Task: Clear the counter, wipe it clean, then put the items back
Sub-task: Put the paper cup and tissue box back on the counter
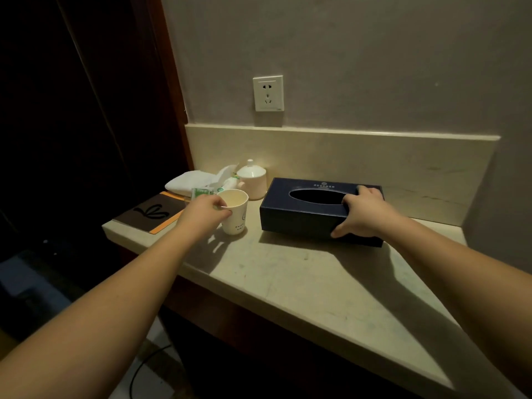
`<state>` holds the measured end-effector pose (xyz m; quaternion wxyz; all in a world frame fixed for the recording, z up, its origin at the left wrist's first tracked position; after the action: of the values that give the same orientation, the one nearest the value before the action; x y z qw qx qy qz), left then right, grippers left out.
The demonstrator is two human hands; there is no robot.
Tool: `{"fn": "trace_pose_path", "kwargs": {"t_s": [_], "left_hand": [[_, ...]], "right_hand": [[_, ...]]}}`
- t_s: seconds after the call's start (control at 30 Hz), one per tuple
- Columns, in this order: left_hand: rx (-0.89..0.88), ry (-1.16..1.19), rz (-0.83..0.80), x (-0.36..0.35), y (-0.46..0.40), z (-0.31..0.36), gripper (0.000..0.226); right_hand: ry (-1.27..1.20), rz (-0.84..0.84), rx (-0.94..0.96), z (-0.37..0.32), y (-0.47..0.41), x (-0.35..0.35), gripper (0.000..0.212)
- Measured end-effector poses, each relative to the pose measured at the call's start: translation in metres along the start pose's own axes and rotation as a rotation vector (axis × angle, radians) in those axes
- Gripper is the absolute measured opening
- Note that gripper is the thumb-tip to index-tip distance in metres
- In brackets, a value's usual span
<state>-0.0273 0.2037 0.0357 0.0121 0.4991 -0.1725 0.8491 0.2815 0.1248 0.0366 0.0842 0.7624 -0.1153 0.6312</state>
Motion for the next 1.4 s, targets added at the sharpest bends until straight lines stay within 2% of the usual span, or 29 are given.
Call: {"fn": "trace_pose_path", "kwargs": {"t_s": [0.2, 0.33, 0.53, 0.73, 1.4], "left_hand": [[-0.035, -0.017, -0.001, -0.01, -0.03, -0.017, 0.024], [-0.136, -0.01, 0.013, -0.011, -0.05, -0.027, 0.029], [-0.333, -0.089, 0.043, -0.012, -0.069, -0.039, 0.021], [-0.441, -0.155, 0.021, -0.013, -0.086, -0.045, 0.022], [-0.498, -0.221, -0.018, -0.018, -0.116, -0.055, 0.026]], "right_hand": [[0.034, -0.036, -0.073, -0.023, -0.022, -0.014, 0.082], [0.061, -0.04, -0.12, -0.037, -0.035, -0.016, 0.084], [0.072, -0.049, -0.181, -0.054, -0.057, -0.019, 0.086], [0.086, -0.068, -0.205, -0.063, -0.074, -0.021, 0.083], [0.149, -0.062, -0.214, -0.069, -0.092, -0.029, 0.08]]}}
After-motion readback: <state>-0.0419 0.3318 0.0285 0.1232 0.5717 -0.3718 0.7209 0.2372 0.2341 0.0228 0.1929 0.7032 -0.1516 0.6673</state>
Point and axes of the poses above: each hand's wrist, its own y-axis away from the middle knuckle, its own x-axis out of the back of the hand, z = x × y, the point moved 3 cm from there along -y, towards the middle knuckle, and after that the axes turned 6 degrees about -x, right-handed, at the moved point
